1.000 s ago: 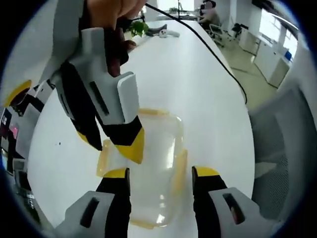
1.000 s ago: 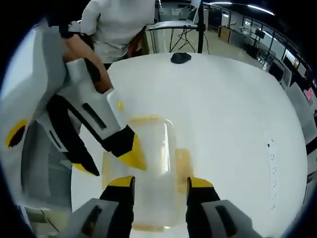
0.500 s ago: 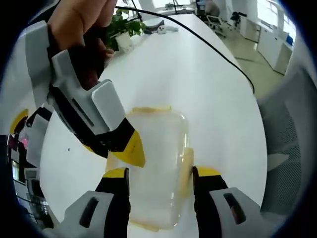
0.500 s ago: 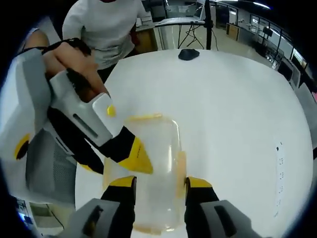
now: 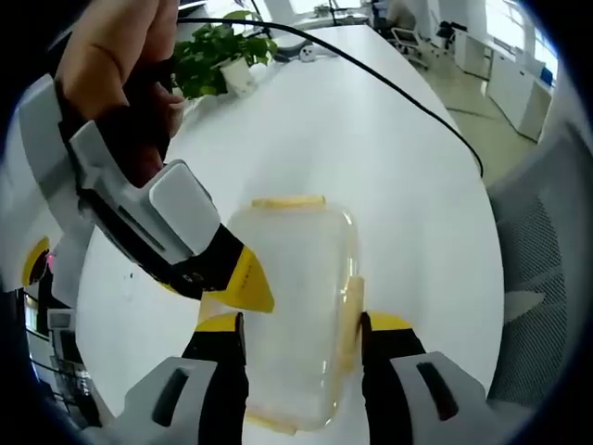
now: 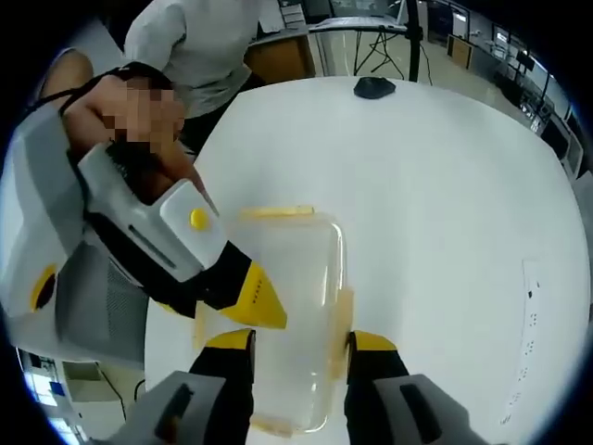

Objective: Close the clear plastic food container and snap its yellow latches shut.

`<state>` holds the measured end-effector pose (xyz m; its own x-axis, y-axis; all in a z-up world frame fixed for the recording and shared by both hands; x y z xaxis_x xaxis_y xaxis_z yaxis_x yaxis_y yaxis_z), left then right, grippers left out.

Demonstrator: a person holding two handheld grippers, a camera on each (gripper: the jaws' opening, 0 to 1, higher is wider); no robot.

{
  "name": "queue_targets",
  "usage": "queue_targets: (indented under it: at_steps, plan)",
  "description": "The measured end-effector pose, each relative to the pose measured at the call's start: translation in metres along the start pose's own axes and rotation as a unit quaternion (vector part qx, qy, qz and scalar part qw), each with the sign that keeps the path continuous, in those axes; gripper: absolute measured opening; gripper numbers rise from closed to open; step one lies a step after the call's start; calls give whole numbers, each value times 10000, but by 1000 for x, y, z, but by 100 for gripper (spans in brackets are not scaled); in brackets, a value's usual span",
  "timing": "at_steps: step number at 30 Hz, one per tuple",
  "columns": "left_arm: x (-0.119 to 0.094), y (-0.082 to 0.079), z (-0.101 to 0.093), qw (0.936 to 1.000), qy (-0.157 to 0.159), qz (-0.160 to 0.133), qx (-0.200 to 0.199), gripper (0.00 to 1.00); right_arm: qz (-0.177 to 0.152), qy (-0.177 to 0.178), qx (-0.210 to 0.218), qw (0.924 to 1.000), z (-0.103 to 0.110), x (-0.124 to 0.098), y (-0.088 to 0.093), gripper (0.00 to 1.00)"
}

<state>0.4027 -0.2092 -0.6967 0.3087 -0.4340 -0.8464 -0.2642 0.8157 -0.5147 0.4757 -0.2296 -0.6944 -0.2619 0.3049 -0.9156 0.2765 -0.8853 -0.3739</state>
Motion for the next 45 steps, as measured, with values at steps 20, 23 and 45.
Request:
queue_targets:
  at_steps: [20,23,45]
  plan:
    - [2,-1,-1,9999,-77,-29,88,42,-106,-416,237,9988,0,6,2,36]
    - [2,-1,-2,9999,-100,-20,72,42,-118,-400,222,9989,-1,5,1,36]
    - [-7,3,-3,9993,58,-89,-361,54,100,296,404,9987,8,-15,9,40]
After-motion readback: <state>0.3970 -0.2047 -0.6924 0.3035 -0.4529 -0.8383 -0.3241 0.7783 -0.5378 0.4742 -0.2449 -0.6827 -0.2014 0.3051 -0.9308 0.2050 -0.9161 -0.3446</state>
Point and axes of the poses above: the point that each gripper's makers call its tool centre point, and the gripper's own axes: x roughly forward along the fingers, z roughly to its left, y roughly out of its underside, the point moved 5 cm from there along -x, roughly backward along the fingers, and after that the axes turned 14 degrees about -x, right-handed, at the moved point
